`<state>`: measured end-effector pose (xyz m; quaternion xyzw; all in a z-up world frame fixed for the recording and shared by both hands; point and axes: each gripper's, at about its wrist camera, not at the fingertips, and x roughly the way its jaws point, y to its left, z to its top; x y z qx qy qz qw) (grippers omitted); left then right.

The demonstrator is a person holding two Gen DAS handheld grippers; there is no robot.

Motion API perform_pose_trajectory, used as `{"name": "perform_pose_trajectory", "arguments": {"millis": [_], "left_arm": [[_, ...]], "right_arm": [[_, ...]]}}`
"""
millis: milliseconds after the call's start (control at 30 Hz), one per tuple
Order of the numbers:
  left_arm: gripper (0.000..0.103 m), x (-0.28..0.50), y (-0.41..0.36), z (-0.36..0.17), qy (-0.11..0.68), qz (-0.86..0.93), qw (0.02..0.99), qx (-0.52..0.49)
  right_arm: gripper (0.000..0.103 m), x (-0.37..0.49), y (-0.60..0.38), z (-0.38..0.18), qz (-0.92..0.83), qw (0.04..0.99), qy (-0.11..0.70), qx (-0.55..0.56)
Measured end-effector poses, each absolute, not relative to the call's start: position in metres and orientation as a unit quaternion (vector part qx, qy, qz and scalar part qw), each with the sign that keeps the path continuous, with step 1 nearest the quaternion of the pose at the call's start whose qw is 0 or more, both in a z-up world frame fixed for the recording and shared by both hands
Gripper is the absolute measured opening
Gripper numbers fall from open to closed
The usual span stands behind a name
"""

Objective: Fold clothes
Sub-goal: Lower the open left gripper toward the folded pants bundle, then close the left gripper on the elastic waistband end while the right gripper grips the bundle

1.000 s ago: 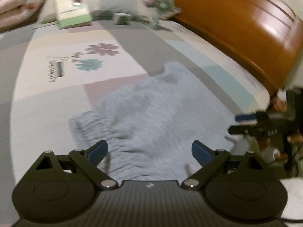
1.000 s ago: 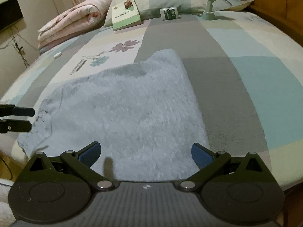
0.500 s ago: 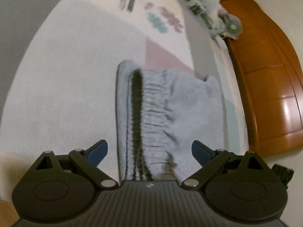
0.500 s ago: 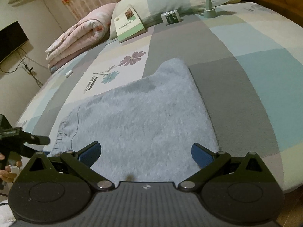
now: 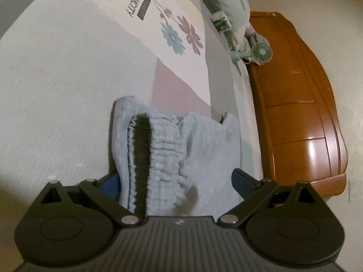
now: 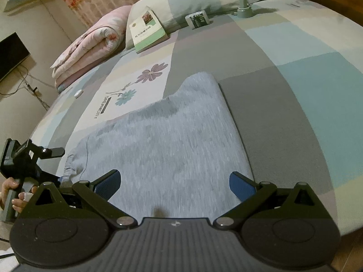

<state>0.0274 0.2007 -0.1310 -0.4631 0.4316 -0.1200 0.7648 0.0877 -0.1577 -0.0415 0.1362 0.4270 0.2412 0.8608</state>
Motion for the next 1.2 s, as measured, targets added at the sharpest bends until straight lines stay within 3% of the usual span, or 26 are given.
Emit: {"name": "perform_pose_trajectory", "arguments": {"millis": [333,733,1200], "left_arm": [[0.098,-0.005,0.194,-0.138,0.455,-0.143,0.725,-0.497],[0.098,0.016,0.199,-0.137,0.449,-0.140,0.717,-0.514],[0.098,0.039,0.190,-0.137,0.444,-0.131,0.730,-0.502]], "right_arm": [[0.103,0.115,-0.178,-0.042,0.260,0.835,0.458,0.157],[0.103,0.168,-0.208,-0.076,0.288,0.755,0.540,0.236],[0.103,0.241,-0.178,-0.096,0.368,0.673,0.567,0.301]]}}
